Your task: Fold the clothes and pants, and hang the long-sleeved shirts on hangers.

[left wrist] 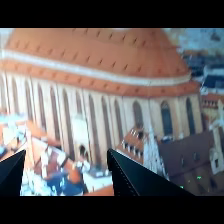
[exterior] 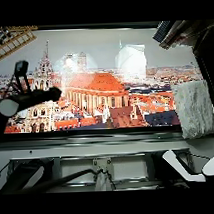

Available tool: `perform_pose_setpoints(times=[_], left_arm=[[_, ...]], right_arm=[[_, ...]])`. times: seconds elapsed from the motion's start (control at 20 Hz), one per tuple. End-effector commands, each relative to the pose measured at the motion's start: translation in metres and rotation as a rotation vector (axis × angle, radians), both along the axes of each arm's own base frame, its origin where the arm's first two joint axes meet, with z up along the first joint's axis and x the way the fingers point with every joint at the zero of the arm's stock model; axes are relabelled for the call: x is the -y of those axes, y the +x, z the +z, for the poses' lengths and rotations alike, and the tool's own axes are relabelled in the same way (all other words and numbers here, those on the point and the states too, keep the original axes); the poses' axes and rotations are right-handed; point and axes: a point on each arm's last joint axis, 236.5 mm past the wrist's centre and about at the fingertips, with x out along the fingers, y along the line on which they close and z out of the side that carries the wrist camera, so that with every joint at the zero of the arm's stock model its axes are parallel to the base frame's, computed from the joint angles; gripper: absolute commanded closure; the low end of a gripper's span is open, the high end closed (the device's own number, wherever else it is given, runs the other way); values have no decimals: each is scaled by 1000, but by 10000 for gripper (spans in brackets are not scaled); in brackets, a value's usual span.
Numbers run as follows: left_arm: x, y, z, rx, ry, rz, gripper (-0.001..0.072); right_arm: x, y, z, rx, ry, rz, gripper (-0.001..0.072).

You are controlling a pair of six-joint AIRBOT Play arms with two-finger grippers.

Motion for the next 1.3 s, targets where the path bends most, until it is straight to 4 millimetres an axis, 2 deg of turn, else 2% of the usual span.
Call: perform_pose_setpoints(times=[0.0,0.05,0.15,0.3,0.35,0.5,1.25], left_arm=[[6,26,57,116,25,-50,159],[6,31,74,154,21,-48,159],[6,39,98,225,10,-35,159],[6,38,100,226,7,-34,158],[6,38,99,226,8,-34,158],[6,39,99,225,7,-33,158],[6,38,99,225,8,-34,158]], right_arm=[[-125,48,62,197,35,408,105],[-158,49,58,180,28,513,105],[-202,45,39,102,-32,661,106],[-229,28,4,-54,-182,815,106],[-232,24,-3,-88,-217,843,105],[-240,23,-4,-92,-230,872,105],[-240,23,-5,-93,-231,871,105]])
